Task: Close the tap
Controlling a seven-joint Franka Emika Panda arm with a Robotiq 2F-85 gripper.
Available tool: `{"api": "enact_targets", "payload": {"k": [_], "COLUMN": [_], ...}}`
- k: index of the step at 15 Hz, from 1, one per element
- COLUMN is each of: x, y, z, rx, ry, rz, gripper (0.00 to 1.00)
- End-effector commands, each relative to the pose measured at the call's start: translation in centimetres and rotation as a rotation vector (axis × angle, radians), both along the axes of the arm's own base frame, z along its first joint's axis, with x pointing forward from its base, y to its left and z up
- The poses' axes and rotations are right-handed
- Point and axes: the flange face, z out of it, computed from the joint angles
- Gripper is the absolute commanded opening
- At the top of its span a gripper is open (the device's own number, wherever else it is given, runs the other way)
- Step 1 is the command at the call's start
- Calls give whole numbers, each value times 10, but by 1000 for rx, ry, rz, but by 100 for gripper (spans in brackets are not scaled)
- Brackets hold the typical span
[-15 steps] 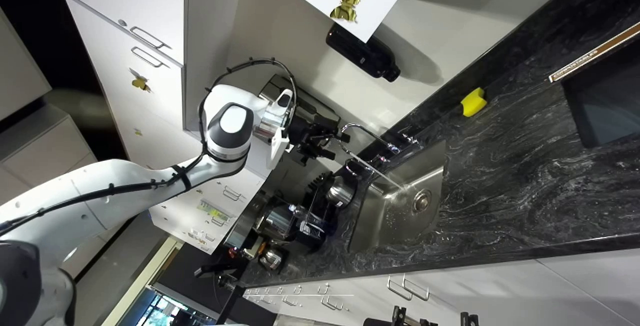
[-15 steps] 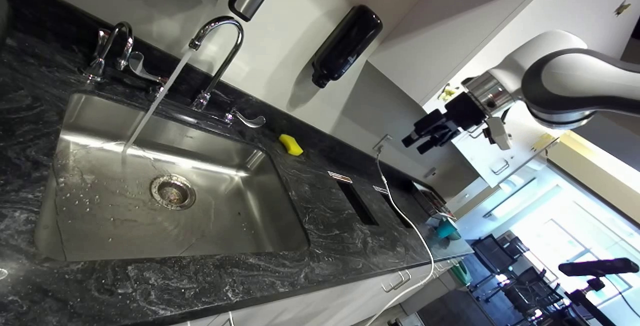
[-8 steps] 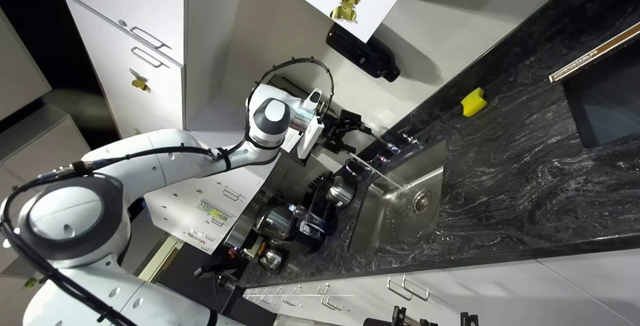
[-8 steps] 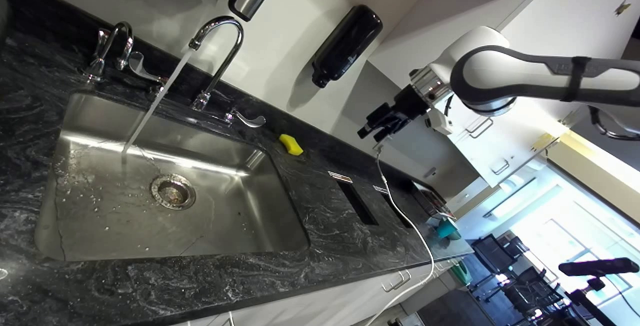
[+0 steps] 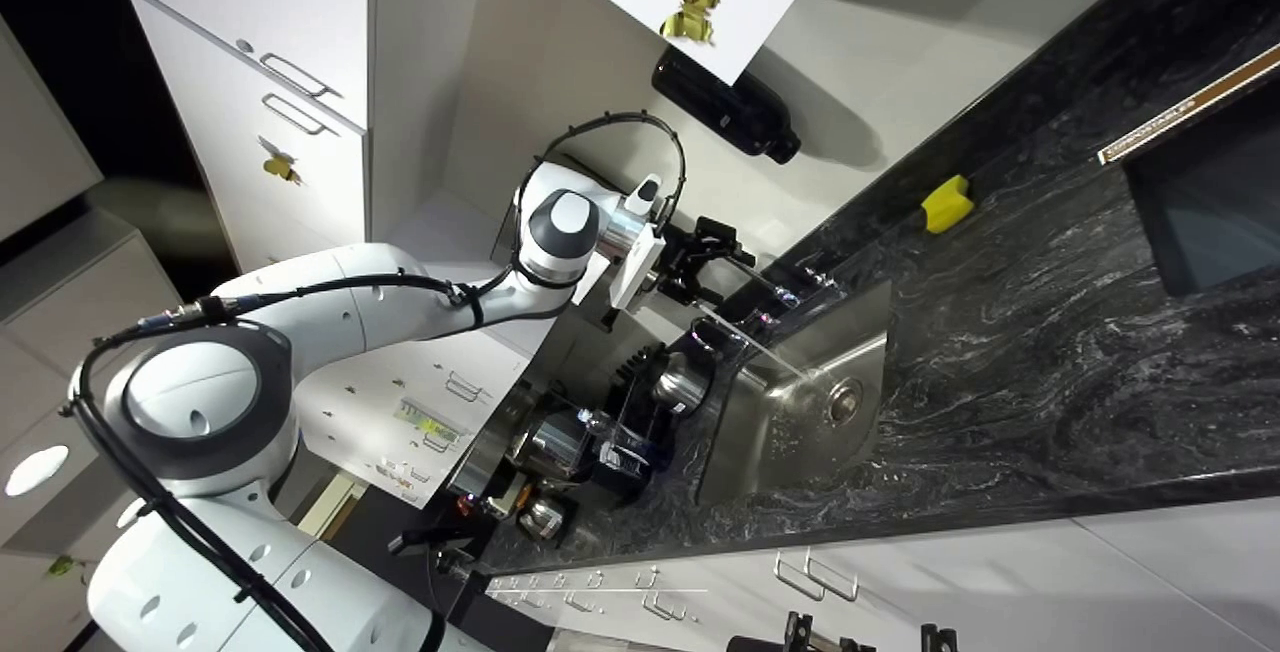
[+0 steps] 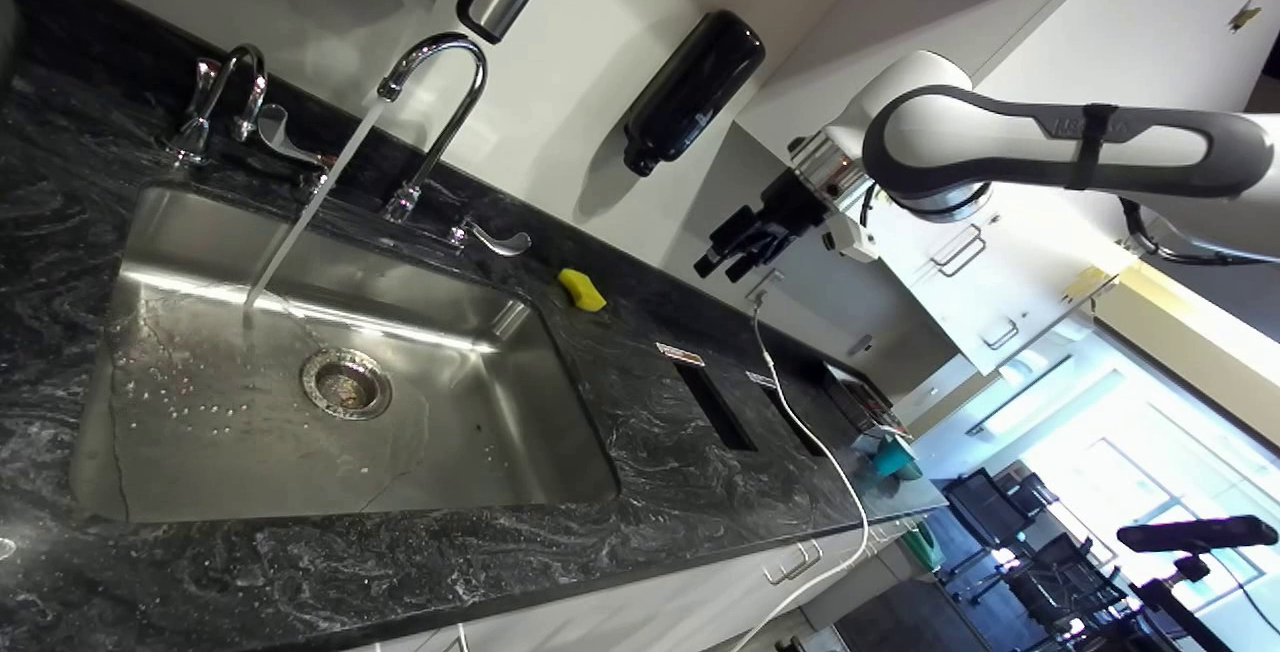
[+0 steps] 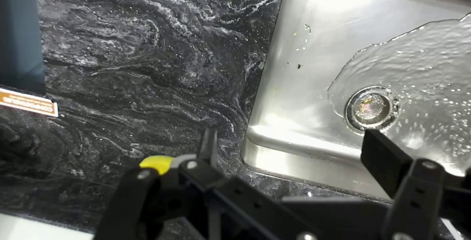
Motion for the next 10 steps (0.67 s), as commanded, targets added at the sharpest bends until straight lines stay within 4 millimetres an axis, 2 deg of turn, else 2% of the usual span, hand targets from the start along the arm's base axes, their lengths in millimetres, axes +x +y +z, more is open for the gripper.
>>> {"api": "enact_targets", "payload": {"k": [1, 6, 10], "x": [0, 35, 76], "y": [0, 20, 40], "z": [1, -20, -43], "rx": [0, 8, 32], "ry": [1, -51, -103], "rz": [0, 88, 186], "gripper": [100, 100, 100]}}
